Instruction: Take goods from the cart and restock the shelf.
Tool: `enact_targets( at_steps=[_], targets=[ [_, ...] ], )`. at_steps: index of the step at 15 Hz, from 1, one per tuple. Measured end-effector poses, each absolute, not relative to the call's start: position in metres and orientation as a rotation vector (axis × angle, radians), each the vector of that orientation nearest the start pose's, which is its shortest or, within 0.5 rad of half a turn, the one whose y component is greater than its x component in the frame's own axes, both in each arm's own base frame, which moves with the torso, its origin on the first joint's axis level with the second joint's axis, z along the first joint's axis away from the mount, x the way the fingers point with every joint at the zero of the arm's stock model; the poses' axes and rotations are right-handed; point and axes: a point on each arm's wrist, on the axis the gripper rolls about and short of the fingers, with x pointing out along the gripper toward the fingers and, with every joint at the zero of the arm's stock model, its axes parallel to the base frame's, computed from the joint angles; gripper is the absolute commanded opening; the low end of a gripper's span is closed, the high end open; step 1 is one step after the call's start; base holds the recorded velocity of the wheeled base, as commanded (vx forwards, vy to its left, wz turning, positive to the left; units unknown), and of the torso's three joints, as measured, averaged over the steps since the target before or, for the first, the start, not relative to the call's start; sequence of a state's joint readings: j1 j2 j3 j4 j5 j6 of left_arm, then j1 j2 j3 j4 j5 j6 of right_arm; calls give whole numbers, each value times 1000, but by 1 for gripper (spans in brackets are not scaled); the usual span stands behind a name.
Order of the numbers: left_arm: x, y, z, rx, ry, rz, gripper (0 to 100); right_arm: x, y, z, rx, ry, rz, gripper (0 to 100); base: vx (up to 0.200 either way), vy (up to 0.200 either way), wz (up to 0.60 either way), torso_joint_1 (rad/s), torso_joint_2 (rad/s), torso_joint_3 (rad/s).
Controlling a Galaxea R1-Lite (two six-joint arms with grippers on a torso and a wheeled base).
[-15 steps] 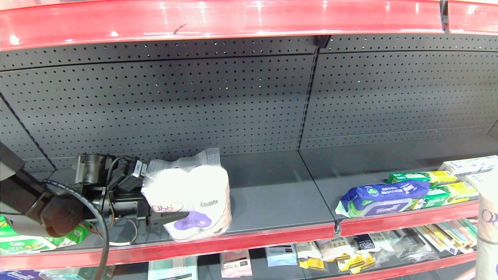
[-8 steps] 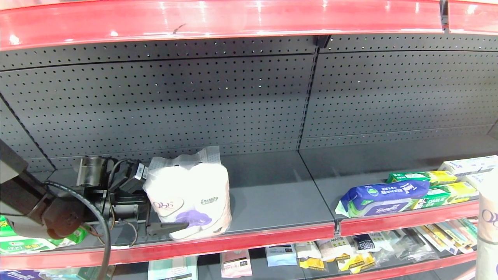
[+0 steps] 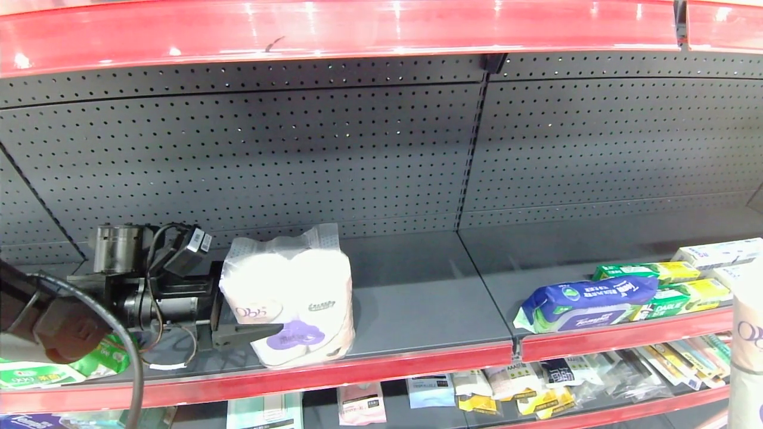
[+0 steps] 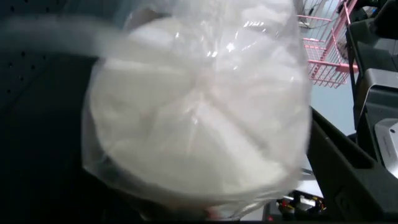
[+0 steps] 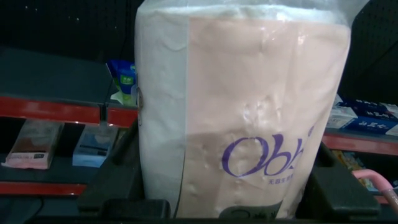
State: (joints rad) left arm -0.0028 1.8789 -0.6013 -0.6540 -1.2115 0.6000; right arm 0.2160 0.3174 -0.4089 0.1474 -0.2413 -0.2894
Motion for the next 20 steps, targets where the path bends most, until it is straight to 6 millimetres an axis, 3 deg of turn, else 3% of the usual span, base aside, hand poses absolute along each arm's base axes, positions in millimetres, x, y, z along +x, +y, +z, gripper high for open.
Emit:
enact_targets(
  at_steps=[7,13,18,20],
  targets=[
    [267,-22,135,122,115,-1250,100,-15,-9,178,-303,60,-14,0,0,0,0,0,0,0],
    [261,-10,156,177,53,-1177,100,-15,-9,177,-303,60,-10,0,0,0,0,0,0,0],
    [252,16,175,227,43,-912,100,-15,-8,175,-304,64,1,0,0,0,0,0,0,0],
    [244,25,181,222,77,-689,100,-14,-8,174,-302,67,9,0,0,0,0,0,0,0]
  ],
)
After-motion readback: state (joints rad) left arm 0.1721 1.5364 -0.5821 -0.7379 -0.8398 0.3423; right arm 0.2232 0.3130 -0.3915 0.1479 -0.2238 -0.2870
